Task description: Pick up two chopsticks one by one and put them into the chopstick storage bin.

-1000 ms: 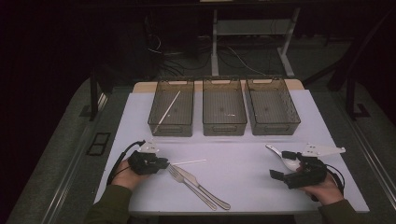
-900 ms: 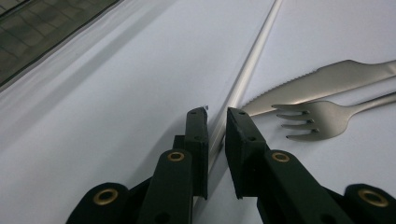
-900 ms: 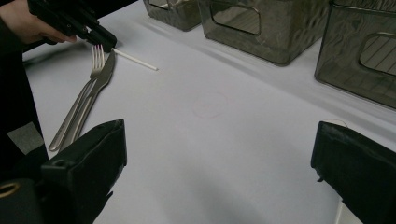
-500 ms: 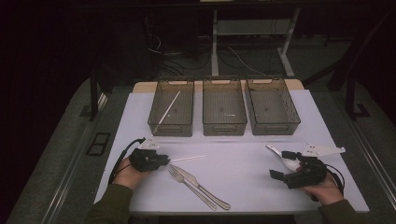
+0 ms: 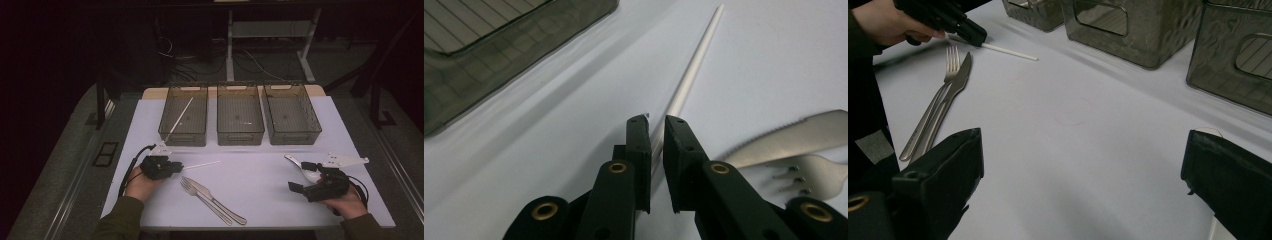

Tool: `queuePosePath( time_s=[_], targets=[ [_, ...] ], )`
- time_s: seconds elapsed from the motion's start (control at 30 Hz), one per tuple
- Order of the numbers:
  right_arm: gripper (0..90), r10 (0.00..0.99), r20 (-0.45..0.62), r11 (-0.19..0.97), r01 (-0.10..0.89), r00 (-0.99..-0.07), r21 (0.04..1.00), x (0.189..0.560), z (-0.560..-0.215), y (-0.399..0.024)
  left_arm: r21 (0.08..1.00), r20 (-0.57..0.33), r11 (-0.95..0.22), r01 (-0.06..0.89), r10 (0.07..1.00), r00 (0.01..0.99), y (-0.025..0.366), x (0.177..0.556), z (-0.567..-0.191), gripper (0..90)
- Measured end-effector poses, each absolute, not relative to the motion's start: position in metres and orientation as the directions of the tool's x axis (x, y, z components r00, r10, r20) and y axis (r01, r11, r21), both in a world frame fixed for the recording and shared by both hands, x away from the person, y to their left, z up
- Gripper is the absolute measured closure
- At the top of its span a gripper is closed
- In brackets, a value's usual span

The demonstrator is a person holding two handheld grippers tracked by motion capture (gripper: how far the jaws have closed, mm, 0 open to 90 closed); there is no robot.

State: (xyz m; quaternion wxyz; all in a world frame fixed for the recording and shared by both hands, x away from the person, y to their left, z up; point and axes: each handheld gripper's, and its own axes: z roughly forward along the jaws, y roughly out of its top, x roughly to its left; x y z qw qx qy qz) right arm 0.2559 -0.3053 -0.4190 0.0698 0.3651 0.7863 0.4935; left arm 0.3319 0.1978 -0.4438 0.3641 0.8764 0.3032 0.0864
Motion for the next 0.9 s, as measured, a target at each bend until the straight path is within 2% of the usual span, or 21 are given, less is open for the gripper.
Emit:
queuePosePath(
  time_s=[0.37,0.53,0.7,0.9],
  targets=[
    [3.5,0.643,0.249,0.247,0.505,-0.724,0.827,0.256,-0.419,-0.306,0.695,-0.046,-0.557,0.455,0.597,0.801,0.196,0.334,-0.443,79.9],
    [3.5,0.645,0.249,0.243,0.502,-0.723,0.830,0.256,-0.419,-0.306,0.697,-0.028,-0.569,0.436,0.586,0.810,0.202,0.327,-0.436,72.3],
    [3.5,0.645,0.249,0.242,0.502,-0.723,0.830,0.255,-0.419,-0.307,0.679,-0.014,-0.583,0.446,0.597,0.802,0.216,0.323,-0.438,72.2],
    [3.5,0.643,0.246,0.245,0.500,-0.725,0.831,0.255,-0.418,-0.306,0.671,-0.070,-0.553,0.494,0.616,0.785,0.222,0.328,-0.443,76.8]
  ],
)
